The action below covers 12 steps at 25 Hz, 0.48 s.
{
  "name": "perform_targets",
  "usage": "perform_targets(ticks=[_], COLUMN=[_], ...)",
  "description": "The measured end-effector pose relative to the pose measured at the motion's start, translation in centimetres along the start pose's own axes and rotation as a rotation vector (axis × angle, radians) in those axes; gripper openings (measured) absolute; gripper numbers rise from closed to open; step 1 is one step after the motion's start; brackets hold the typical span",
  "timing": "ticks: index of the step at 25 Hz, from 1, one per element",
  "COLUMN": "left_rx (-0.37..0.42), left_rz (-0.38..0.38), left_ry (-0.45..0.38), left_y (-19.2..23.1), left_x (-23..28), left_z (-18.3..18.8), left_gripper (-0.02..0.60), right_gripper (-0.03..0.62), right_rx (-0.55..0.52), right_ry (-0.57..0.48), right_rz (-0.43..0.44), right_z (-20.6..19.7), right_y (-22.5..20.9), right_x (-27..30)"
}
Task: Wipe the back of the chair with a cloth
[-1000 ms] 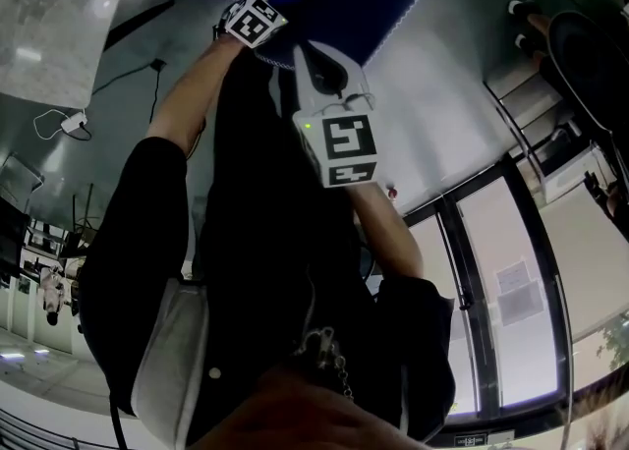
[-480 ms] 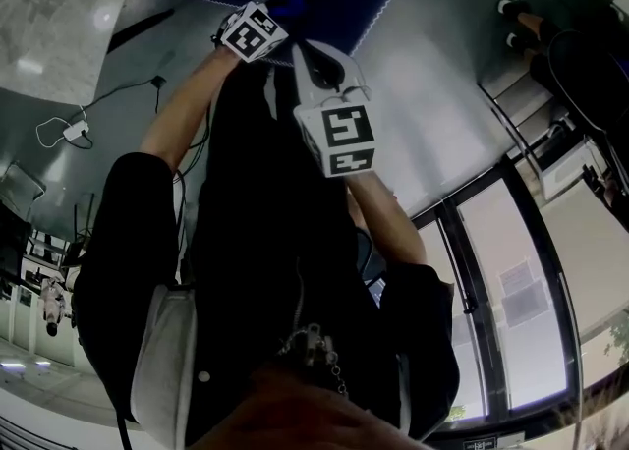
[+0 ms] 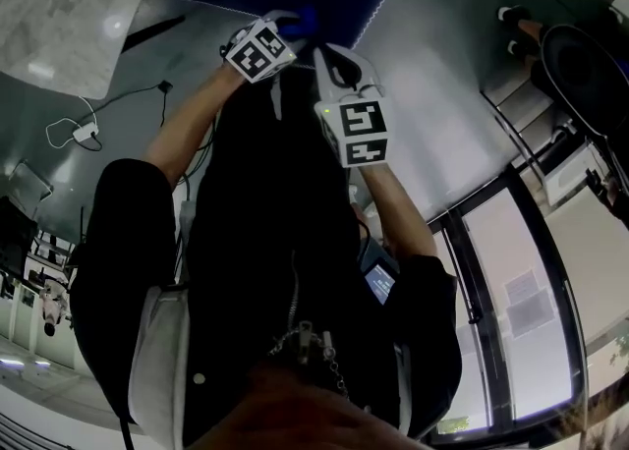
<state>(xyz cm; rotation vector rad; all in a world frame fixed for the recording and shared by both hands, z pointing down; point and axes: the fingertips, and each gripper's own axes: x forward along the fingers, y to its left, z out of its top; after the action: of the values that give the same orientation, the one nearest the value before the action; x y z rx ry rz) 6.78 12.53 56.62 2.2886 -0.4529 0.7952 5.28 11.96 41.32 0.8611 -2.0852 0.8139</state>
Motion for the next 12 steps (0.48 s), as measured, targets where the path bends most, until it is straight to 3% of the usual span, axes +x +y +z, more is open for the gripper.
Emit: perform_targets(ticks=[10,12], left_rx=[-0.014,-0.015], left_rz=[-0.065,-0.042], left_ry=[-0.109,-0.123], left_y=[-3.3,-2.5], left_x=[-3.3,-4.3], left_z=[2.2,2.1], left_gripper=[0.129,0.129], right_gripper=[0.003,0.003], right_rx=[-0.068,-0.076], right_ry=[0.011,0.012], right_rz=[-0.009,0.002], right_z=[-0.7,-0.6], right_y=[0.0,0.5], right_x=[-0.8,-0.5])
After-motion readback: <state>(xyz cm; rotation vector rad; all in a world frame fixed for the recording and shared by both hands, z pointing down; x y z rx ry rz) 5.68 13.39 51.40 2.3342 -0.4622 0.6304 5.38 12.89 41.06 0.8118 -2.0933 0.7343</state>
